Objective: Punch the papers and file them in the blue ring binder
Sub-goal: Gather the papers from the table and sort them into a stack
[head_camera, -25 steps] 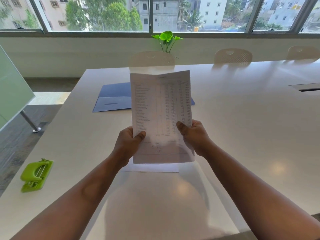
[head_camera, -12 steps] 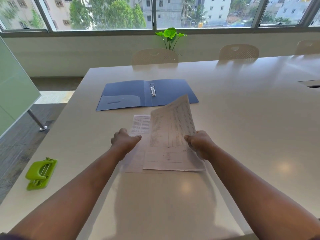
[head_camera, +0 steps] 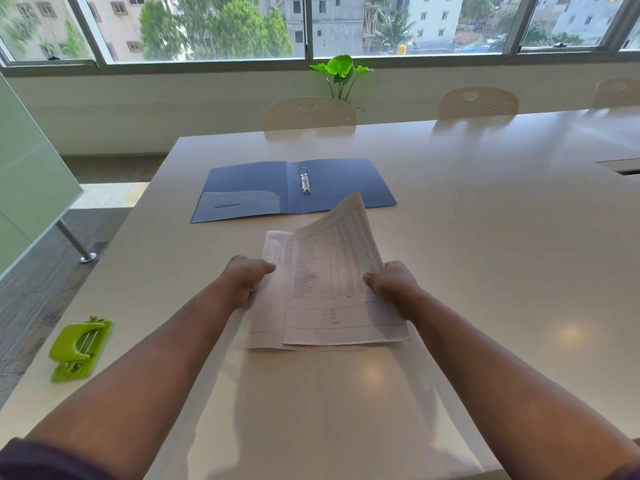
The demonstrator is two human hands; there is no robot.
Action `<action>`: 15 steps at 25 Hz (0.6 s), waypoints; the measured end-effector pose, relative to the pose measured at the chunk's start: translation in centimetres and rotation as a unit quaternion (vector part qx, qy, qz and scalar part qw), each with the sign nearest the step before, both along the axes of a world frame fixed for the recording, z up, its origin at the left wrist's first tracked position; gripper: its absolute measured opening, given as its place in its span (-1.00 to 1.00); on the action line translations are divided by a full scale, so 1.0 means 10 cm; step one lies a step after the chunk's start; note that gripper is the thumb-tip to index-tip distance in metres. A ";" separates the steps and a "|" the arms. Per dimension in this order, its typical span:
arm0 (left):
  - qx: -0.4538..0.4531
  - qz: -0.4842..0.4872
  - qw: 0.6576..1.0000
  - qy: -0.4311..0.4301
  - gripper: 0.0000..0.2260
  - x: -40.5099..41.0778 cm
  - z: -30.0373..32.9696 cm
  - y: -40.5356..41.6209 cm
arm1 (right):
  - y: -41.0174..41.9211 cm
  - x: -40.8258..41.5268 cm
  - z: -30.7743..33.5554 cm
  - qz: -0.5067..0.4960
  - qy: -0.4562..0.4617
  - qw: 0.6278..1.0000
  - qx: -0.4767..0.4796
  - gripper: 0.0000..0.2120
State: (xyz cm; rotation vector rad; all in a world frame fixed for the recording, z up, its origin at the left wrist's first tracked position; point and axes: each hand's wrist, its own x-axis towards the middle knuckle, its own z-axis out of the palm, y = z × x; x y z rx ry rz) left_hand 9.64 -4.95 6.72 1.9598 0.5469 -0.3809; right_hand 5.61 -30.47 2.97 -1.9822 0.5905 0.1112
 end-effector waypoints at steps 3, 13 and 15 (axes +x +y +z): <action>-0.022 0.005 1.000 0.015 -0.76 0.00 0.03 0.00 | -0.01 -0.01 -0.01 -0.001 0.003 1.000 0.004 -0.90; 0.025 -0.044 0.981 -0.187 -0.91 -0.09 0.59 0.11 | 0.00 -0.11 0.15 -0.013 0.006 0.995 0.103 -0.93; 0.047 -0.074 0.973 -0.213 -0.91 -0.15 0.84 0.06 | 0.02 -0.12 0.21 -0.005 0.003 0.993 0.120 -0.95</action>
